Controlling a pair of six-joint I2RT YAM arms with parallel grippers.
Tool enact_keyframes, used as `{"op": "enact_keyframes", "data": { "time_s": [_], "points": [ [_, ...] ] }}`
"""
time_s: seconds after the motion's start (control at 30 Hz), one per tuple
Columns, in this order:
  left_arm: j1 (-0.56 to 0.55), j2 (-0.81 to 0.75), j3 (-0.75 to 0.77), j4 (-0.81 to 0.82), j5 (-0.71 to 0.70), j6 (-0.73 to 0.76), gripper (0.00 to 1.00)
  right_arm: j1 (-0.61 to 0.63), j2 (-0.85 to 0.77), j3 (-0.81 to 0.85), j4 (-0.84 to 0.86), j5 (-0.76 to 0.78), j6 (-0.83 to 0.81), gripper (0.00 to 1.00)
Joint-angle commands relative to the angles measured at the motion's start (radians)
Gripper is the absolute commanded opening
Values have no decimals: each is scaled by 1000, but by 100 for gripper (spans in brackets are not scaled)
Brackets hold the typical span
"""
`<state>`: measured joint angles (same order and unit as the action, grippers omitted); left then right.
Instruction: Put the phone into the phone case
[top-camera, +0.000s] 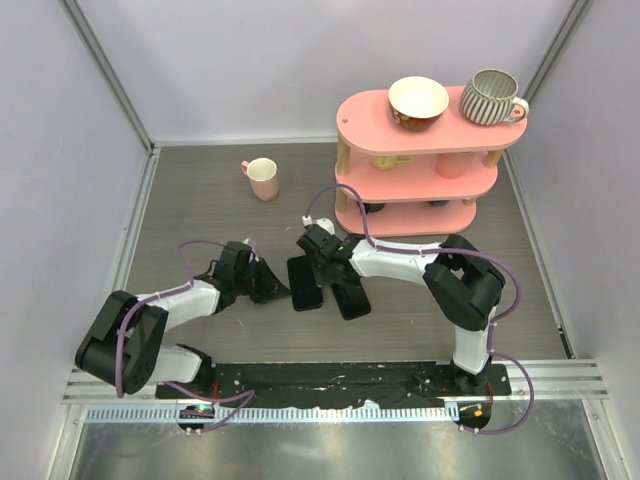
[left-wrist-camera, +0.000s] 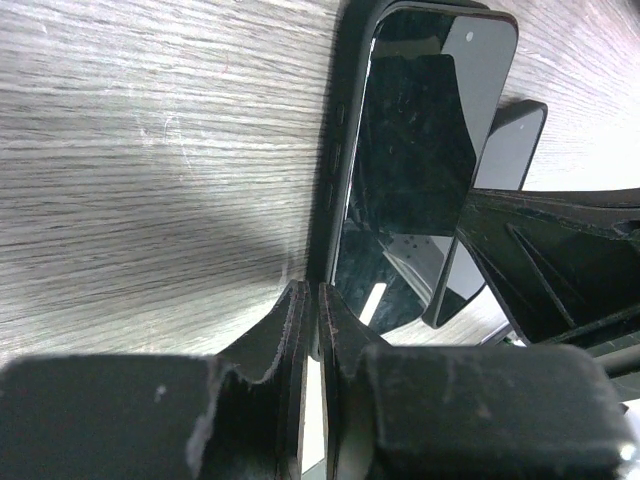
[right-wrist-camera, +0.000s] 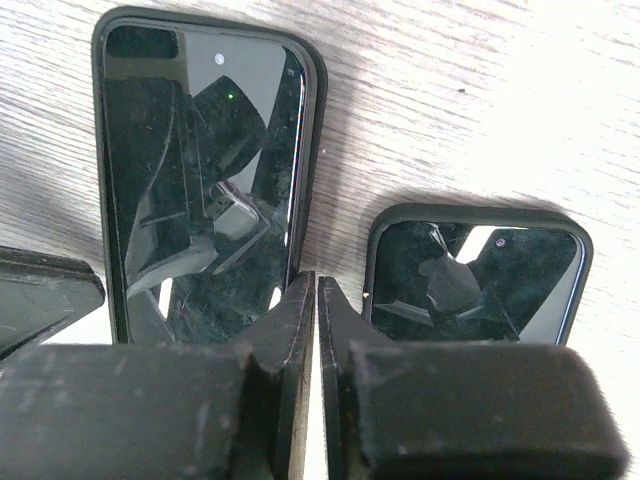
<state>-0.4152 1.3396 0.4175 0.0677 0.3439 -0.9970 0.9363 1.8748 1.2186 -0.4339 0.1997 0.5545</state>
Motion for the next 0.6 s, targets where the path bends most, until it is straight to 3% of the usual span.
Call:
{"op": "enact_keyframes", "data": {
  "time_s": [0.0, 0.57],
  "points": [
    [-5, -25, 14, 14, 14, -17, 12, 7, -46, 13, 58, -20, -7, 11],
    [-53, -45, -20, 27, -31, -51, 11, 39, 24, 41, 84, -59, 70, 8]
  ]
}}
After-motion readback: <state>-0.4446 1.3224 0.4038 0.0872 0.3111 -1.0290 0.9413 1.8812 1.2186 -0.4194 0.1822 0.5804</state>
